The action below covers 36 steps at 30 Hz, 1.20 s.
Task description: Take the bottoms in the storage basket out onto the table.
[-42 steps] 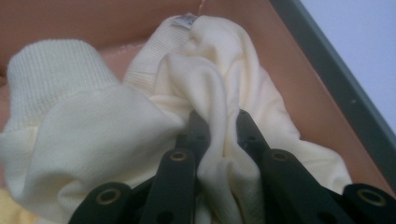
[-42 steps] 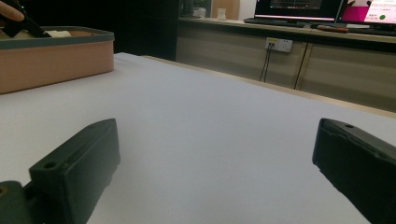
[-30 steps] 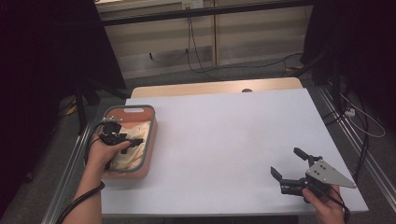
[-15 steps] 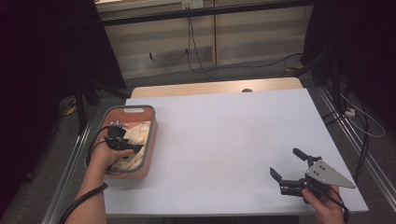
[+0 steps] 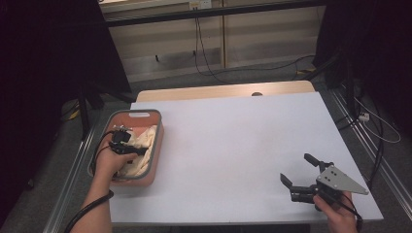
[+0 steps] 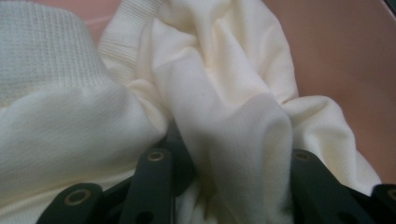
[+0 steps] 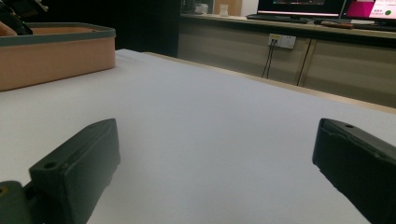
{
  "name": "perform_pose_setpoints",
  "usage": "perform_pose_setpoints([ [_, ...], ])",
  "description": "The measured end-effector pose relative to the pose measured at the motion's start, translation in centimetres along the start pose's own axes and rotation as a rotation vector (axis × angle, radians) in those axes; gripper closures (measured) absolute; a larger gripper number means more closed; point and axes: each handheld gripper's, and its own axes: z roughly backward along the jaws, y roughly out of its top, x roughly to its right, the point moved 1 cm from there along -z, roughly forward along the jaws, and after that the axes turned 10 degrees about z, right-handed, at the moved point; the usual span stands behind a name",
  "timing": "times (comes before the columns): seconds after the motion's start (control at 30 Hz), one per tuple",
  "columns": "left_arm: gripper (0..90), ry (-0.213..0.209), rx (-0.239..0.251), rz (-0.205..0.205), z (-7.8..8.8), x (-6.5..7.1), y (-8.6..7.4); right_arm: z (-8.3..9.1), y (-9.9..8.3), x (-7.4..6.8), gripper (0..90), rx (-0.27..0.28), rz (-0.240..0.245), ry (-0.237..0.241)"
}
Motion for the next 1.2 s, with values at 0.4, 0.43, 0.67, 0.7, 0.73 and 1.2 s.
perform_pose_setpoints([
  [0.4, 72.6, 0.031, 0.022, 0.047, 3.3, 0.5, 2.4, 0.0, 0.0, 0.2, 0.4, 0.002, -0.009, -0.009],
  [0.43, 72.7, 0.031, 0.033, 0.048, 3.7, 0.6, 2.7, 0.0, 0.0, 0.2, 0.4, 0.002, -0.008, -0.008],
  [0.67, 73.6, 0.026, 0.089, 0.055, 6.3, 1.7, 5.3, 0.1, 0.0, 0.2, 0.4, 0.005, -0.012, -0.011],
  [0.7, 73.6, 0.024, 0.086, 0.056, 6.6, 1.8, 5.6, 0.1, 0.0, 0.2, 0.4, 0.005, -0.012, -0.011],
  [0.73, 73.6, 0.022, 0.088, 0.051, 7.1, 2.0, 6.0, 0.1, 0.0, 0.2, 0.4, 0.006, -0.013, -0.011],
  [1.2, 74.0, 0.03, 0.115, 0.047, 11.7, 4.9, 9.9, 0.2, 0.0, 0.3, 0.4, 0.009, -0.015, -0.013],
])
